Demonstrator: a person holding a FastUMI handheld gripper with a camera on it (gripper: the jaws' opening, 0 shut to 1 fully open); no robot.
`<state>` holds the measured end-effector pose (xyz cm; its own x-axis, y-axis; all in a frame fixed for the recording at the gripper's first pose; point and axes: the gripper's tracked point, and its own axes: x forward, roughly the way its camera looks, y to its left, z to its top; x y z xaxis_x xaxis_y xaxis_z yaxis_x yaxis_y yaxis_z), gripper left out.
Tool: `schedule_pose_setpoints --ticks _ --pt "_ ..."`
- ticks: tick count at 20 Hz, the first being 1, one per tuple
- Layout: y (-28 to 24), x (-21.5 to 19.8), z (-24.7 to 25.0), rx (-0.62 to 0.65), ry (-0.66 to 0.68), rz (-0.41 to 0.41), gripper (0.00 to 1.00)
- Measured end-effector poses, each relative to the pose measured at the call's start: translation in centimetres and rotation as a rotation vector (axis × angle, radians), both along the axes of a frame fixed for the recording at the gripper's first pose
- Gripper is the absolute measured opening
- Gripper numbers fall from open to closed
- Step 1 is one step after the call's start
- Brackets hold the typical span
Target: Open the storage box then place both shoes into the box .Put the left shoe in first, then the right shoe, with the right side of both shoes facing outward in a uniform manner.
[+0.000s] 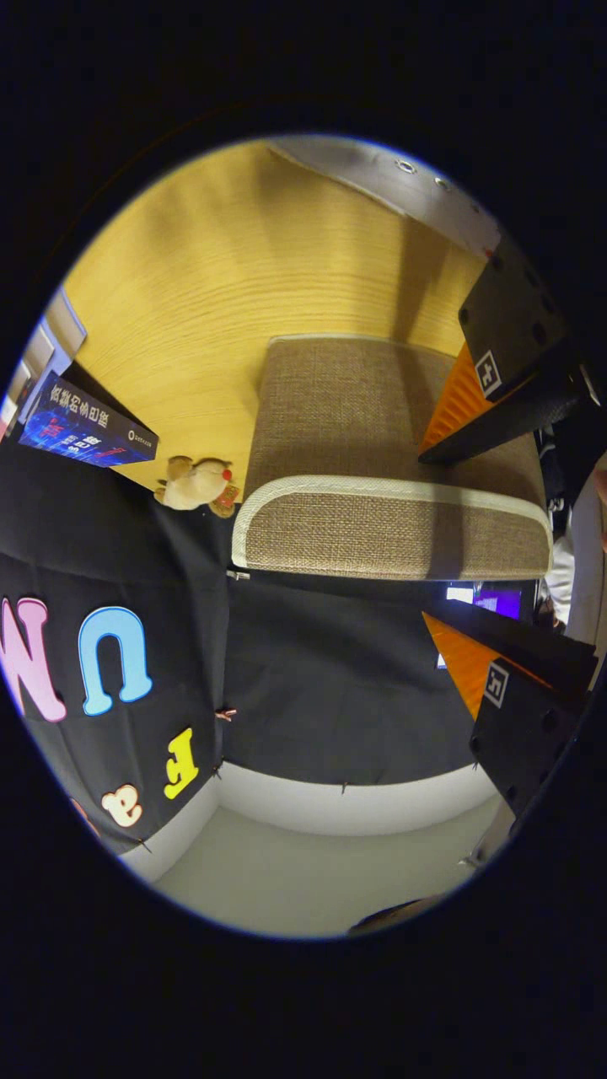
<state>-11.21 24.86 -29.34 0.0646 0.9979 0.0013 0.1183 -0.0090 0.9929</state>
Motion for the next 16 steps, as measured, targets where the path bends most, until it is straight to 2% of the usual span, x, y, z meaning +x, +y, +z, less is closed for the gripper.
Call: schedule_pose_setpoints --ticks 1,4,6,7,8,10,16 --pt "0.0 0.3 -0.3 0.006 0.025 -0.001 0.96" --pt "-0.6 0.1 -0.3 0.053 0.101 -0.009 0.58" --pt "-1.0 0.1 -0.8 0.038 0.084 -0.027 0.28" --pt "-1.2 0.2 -0.5 0.033 0.066 -0.039 0.18" --pt "-1.3 0.2 -0.2 0.031 0.04 -0.047 0.13" --pt "-1.6 -0.3 0.4 0.017 0.029 -0.039 0.09" --pt "-1.5 -0.2 6.3 0.082 -0.05 -0.075 0.09"
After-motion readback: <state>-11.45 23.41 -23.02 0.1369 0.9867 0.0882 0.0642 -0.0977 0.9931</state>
